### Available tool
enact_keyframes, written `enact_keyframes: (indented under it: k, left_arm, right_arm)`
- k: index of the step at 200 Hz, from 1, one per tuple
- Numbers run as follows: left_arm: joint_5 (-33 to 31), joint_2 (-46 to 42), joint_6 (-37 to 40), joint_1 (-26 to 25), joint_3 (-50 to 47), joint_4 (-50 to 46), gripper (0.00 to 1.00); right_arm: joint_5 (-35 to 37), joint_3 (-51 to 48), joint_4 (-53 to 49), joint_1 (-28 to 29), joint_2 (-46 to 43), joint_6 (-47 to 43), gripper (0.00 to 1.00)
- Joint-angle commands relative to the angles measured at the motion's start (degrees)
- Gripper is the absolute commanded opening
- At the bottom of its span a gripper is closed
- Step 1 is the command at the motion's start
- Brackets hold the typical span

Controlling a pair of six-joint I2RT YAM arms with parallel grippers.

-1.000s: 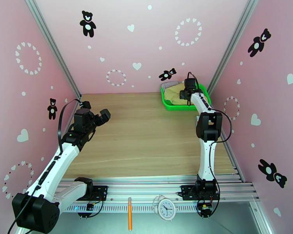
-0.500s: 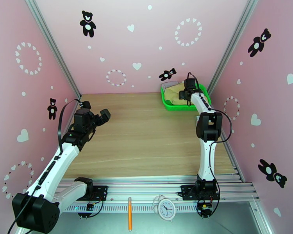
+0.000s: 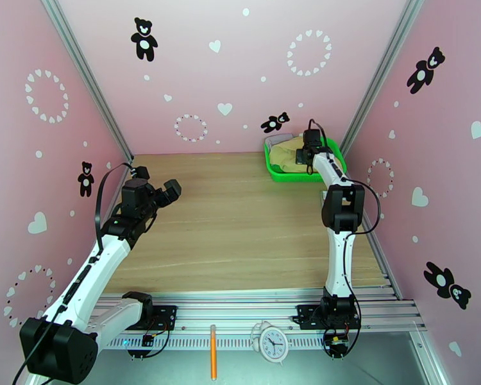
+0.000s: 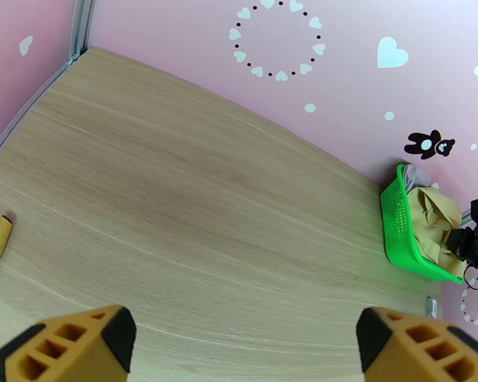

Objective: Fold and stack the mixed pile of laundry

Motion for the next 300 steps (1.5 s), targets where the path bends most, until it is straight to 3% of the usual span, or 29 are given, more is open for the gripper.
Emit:
enact_keyframes:
  k: [1,32,49,113,132,143,173,197,233,256,300]
  left_arm:
    - [0.6,-2.1,0.5,-0.3,2.0,-1.9,0.94]
    - [2.9,-3.9,2.0,-0.8,4.1,-3.4,0.88]
    - [3.4,-3.8,5.2,-3.7,5.9,-3.9,0.88]
    - [-0.1,6.2,14.3,-20.4,16.8,-5.8,0.84]
    - [-0.3,8.8,17.6,-26.6,20.5,-5.5,0.87]
    - [-0.2,9.8,19.6,-30.8,22.5,-5.3,0.98]
    - [-0.9,9.9,23.8,-41.8,24.9,-4.0,0.99]
    - [-5.8,8.4,25.4,-49.2,23.0,-3.6,0.99]
    - [-21.6,6.3,27.2,-58.5,12.8,-0.5,0.99]
    - [-29.3,5.3,24.8,-59.5,3.2,7.8,0.99]
    - [-33.0,9.6,28.2,-59.5,-4.1,24.7,0.99]
  right_arm:
    - [-2.6,0.1,0.9,-0.1,-7.0,-0.9,0.0]
    - [-6.1,-0.2,1.1,0.2,-16.9,-1.7,0.0]
    - [-7.5,-0.1,0.9,0.9,-22.4,-2.6,0.0]
    - [-10.8,3.9,-6.9,6.5,-38.8,-7.4,0.0]
    - [-11.3,5.0,-9.3,8.7,-43.0,-8.5,0.0]
    - [-11.5,6.2,-11.5,9.9,-44.6,-8.8,0.0]
    - [-13.4,7.5,-16.8,12.6,-47.4,-7.3,0.0]
    - [-15.3,6.3,-20.2,14.8,-47.6,-5.2,0.0]
    - [-15.4,-4.0,-15.9,18.5,-50.1,-0.9,0.0]
    - [-14.6,-6.2,-16.1,20.5,-50.8,-0.1,0.0]
    - [-14.3,-7.7,-17.0,21.4,-53.1,1.0,0.0]
